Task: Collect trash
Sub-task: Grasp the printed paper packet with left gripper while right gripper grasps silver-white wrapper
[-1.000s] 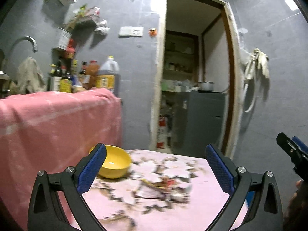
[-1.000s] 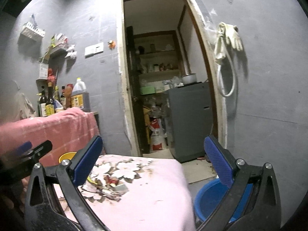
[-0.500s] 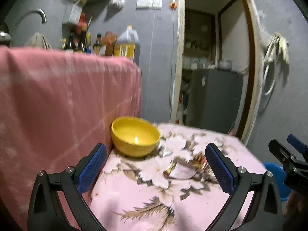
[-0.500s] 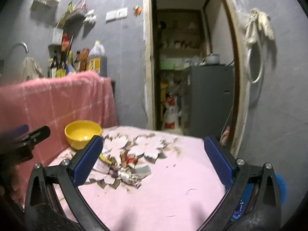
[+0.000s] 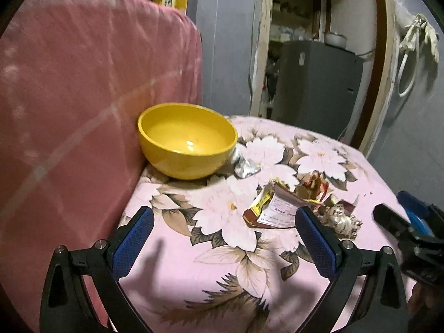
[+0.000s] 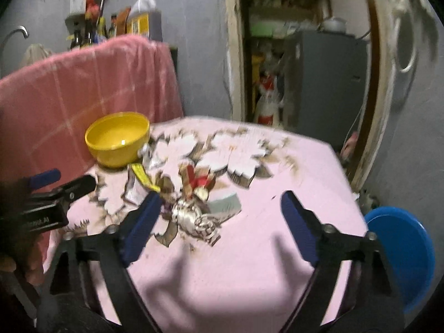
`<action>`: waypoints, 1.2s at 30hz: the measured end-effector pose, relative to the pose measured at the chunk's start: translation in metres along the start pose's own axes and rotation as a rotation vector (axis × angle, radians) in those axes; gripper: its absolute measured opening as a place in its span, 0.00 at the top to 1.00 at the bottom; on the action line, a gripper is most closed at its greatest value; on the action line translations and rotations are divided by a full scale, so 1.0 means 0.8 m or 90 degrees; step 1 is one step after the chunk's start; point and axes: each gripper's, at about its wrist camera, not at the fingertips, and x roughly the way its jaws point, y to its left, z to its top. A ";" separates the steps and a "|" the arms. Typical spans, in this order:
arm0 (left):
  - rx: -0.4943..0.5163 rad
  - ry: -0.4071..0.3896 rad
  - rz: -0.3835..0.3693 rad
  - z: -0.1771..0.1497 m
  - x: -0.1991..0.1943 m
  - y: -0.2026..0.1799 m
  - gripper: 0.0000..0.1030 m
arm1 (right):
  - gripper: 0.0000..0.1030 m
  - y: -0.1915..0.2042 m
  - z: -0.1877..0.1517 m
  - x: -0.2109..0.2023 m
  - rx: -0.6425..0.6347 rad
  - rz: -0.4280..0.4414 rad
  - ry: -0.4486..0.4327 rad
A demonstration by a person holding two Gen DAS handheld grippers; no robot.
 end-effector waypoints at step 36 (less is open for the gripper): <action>0.126 0.072 -0.048 0.021 0.086 -0.064 0.04 | 0.40 -0.039 -0.023 0.035 0.064 0.076 0.127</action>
